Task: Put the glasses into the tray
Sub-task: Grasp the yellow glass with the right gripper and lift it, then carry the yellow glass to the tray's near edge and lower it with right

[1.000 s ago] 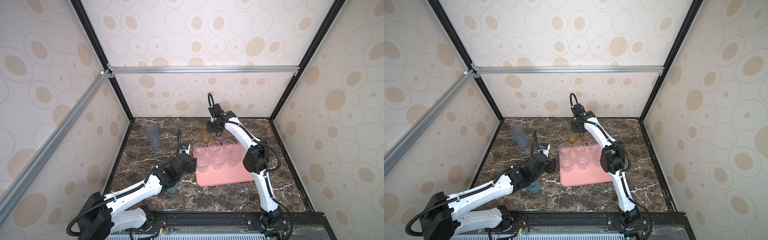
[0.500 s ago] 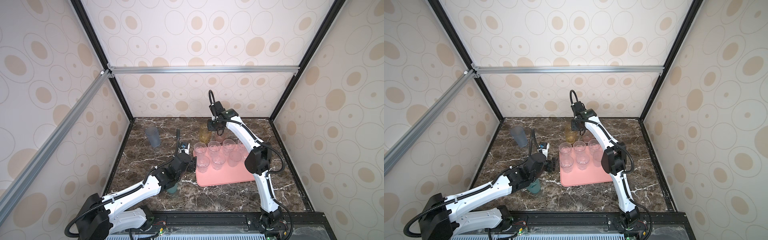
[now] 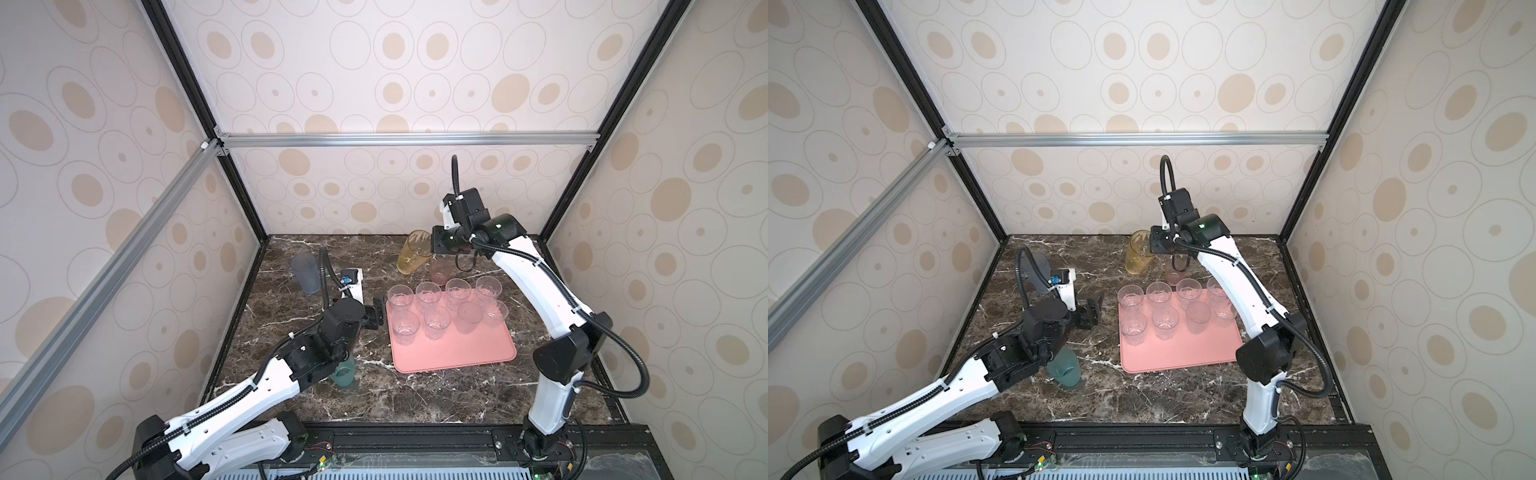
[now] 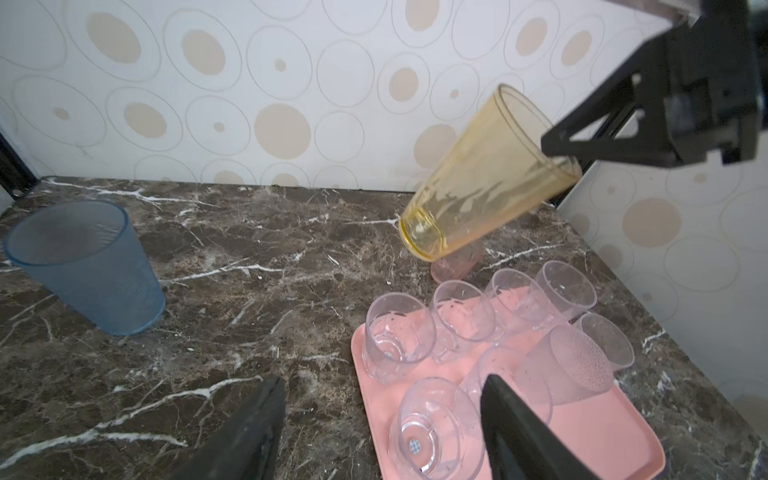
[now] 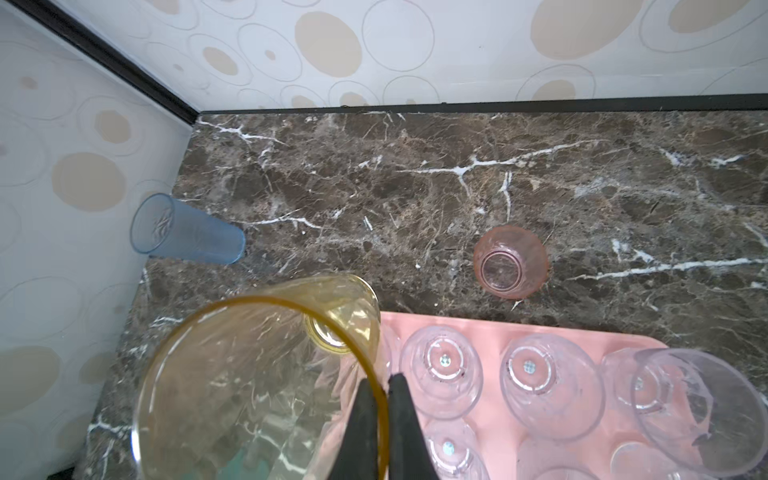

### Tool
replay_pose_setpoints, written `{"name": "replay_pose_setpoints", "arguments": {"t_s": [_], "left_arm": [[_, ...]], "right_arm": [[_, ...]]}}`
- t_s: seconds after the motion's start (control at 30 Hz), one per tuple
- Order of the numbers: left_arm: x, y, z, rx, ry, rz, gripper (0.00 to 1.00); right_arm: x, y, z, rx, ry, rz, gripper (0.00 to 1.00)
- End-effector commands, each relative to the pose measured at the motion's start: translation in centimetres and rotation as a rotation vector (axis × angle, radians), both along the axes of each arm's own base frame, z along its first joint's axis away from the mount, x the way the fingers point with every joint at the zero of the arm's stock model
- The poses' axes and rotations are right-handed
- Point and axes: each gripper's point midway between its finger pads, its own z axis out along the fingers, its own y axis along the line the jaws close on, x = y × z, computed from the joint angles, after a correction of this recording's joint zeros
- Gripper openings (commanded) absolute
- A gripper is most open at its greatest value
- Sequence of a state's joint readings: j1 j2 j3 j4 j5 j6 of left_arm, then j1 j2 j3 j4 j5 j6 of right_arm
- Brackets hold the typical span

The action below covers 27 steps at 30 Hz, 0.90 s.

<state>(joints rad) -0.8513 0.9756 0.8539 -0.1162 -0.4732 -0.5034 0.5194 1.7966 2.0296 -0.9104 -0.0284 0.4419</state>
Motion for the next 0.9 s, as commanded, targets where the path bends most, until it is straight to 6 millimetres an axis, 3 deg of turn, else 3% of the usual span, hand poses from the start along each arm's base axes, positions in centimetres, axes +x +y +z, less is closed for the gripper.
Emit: {"name": "replay_pose_setpoints", "arguments": {"t_s": [0.0, 0.2, 0.4, 0.57, 0.87], "left_arm": [[-0.4, 0.7, 1.6, 0.011, -0.010, 0.032, 0.74], [-0.7, -0.2, 1.5, 0.011, -0.007, 0.023, 0.73], [-1.3, -2.6, 1.1, -0.007, -0.024, -0.022, 0.73], [-1.9, -3.5, 0.0, -0.005, -0.006, -0.043, 0.73], [-2.4, -3.7, -3.2, 0.012, 0.053, -0.054, 0.73]], "right_arm": [[-2.3, 0.2, 2.0, 0.086, -0.029, 0.018, 0.03], [-7.2, -1.9, 2.1, 0.125, -0.009, 0.032, 0.02], [-12.4, -4.3, -0.5, 0.096, 0.087, 0.049, 0.02], [-16.0, -6.1, -3.2, 0.069, 0.177, 0.045, 0.01], [-18.9, -7.3, -6.1, 0.018, 0.283, 0.046, 0.00]]}}
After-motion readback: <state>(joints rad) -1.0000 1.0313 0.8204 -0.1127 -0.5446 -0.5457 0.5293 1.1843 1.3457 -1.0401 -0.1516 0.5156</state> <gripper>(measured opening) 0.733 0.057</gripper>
